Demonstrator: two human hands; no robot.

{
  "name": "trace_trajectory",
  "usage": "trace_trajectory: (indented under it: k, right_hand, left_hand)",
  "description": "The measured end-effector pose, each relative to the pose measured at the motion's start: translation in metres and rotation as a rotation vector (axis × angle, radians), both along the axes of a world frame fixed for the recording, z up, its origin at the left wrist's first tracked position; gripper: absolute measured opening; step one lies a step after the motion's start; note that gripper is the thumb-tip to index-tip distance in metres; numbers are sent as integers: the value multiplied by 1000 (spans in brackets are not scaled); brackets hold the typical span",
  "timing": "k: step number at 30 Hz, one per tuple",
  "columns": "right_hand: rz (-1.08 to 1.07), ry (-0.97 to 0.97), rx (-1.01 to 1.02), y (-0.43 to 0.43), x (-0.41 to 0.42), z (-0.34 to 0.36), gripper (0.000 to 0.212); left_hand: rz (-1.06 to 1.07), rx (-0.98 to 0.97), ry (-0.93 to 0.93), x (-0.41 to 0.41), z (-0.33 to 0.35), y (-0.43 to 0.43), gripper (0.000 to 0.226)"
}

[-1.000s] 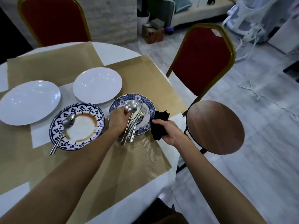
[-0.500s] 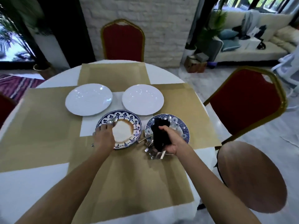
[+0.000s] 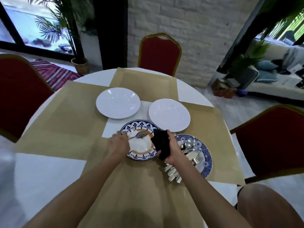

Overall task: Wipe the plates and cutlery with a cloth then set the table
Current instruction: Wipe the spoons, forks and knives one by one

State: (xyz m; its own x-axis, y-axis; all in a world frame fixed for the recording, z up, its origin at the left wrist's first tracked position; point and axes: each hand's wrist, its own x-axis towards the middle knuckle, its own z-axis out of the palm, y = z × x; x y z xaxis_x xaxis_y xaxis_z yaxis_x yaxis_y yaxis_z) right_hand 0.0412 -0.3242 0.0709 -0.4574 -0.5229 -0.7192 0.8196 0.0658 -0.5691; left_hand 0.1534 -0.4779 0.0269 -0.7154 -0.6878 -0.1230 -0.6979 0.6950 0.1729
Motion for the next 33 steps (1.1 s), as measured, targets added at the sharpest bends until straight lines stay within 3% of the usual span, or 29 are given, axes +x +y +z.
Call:
trace_trajectory:
  k: [3, 5, 8, 10, 14, 17, 20, 23, 26, 33]
  right_hand:
    - [9, 34, 42, 1, 0, 0, 47]
    - [24, 156, 105, 3, -2, 0, 34]
    - [81, 548, 246, 2, -8, 2, 23]
    - [107, 845, 315, 1, -13, 8, 19]
    - [196, 1483, 387, -6, -23, 15, 26]
    - [406, 1774, 477, -7, -17, 9, 33]
    - [504, 1893, 534, -1, -20, 13, 33]
    - [426, 1868, 611, -4, -26, 26, 32]
    - [518, 1976, 542, -8, -15, 28, 29]
    - [477, 1964, 622, -4, -19, 36, 29]
  left_hand:
    - [34, 134, 45, -2, 5, 2, 24]
    - [53, 322, 138, -3, 9, 5, 20]
    - [79, 671, 333, -2, 23, 17, 11]
    - [95, 796, 432, 0, 33, 26, 23]
    - [29, 907, 574, 1, 48, 44, 36]
    - [9, 852, 641, 0, 57, 50, 36]
    - [-12, 795, 612, 8, 60, 54, 36]
    - [-44, 754, 582, 10, 67, 61, 35]
    - [-44, 680, 585, 6, 76, 64, 35]
    - [-32, 659, 596, 7, 74, 72, 36]
